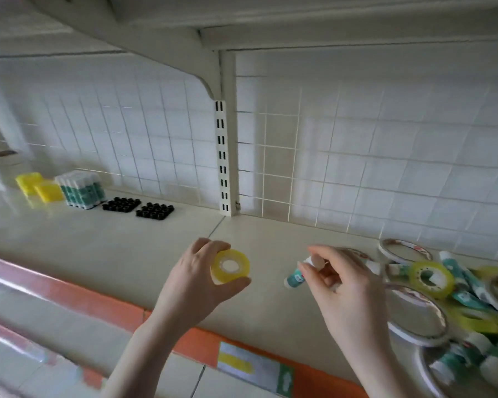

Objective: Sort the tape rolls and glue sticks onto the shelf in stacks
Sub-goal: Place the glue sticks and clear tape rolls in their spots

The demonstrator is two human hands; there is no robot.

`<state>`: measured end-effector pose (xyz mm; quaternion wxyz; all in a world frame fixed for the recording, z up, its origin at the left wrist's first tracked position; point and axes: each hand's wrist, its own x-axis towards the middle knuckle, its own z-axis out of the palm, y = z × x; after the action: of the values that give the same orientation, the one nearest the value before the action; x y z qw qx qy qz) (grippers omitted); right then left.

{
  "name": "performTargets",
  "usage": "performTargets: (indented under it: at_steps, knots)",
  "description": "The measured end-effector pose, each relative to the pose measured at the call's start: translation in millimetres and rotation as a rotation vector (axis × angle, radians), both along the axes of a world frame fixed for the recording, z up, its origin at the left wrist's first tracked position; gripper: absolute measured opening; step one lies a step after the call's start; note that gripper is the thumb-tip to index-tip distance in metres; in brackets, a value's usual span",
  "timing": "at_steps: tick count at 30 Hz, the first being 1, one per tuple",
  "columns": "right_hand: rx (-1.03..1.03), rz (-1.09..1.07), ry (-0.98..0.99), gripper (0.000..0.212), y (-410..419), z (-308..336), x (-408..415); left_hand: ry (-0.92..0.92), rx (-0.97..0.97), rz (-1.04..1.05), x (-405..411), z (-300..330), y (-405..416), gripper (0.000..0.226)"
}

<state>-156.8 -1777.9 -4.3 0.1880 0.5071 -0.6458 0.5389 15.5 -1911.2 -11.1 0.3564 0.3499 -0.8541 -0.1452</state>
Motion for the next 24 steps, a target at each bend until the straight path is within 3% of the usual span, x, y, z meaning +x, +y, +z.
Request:
performTargets:
  at_steps: [5,15,24]
  knots:
    - [0.036,0.098,0.015,0.017,-62.0,5.2,62.8,0.033,0.005,0.057,72.0,-0.2,-44.3,0.075]
    - [0.102,0.083,0.042,0.019,-213.9,13.9,214.4,0.000,0.024,0.062,230.8,-0.4,-181.1,0.080]
    - [0.176,0.113,0.029,0.015,-324.0,41.7,273.4,0.032,0.054,0.101,290.5,-5.1,-271.7,0.079]
